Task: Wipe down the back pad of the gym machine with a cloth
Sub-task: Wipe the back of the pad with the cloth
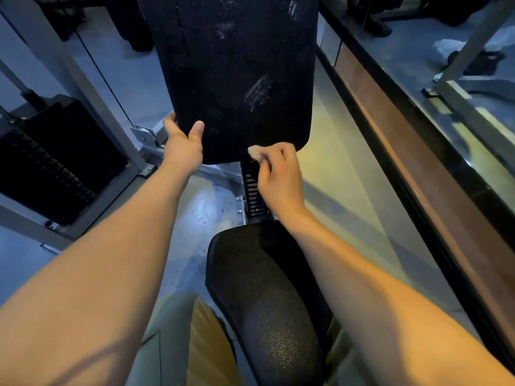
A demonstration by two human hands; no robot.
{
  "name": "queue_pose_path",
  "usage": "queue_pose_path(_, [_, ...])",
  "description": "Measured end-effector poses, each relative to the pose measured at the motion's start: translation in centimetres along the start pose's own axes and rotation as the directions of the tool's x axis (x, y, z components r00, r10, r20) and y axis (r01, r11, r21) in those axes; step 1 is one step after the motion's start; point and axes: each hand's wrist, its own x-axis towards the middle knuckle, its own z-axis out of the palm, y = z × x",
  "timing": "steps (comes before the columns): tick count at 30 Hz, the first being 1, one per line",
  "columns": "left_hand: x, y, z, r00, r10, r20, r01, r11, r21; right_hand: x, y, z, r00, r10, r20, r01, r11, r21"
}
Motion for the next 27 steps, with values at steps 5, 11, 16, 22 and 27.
queue_pose_path(5, [0.0,0.0,0.6,0.999,0.002,-0.033,-0.002,1.0,-0.003,6.6,1.7,-5.8,0.921,0.236,-0.311,-0.213,0.971,0.106])
queue_pose_path(11, [0.2,-0.4,0.7,0.998,0.029,-0.053,-0.028,0.999,0.031,7.8,4.0,-4.6,0.931,0.33,-0.156,-0.305,0.939,0.16])
queue_pose_path(16, [0.0,0.2,0.7,0.999,-0.005,-0.05,0.006,0.999,0.032,9.3,4.5,-5.8,0.864,0.504,0.028,-0.481,0.805,0.349])
queue_pose_path(22, [-0.5,2.1,0.7,0.993,-0.066,-0.1,0.083,0.981,0.173,13.6,2.7,-6.8,0.92,0.389,-0.054,-0.356,0.884,0.302])
queue_pose_path(27, [-0.3,3.6,1.9,0.98,-0.154,-0.123,0.164,0.984,0.075,10.2,4.9,-6.6,0.869,0.478,0.131,-0.495,0.83,0.257])
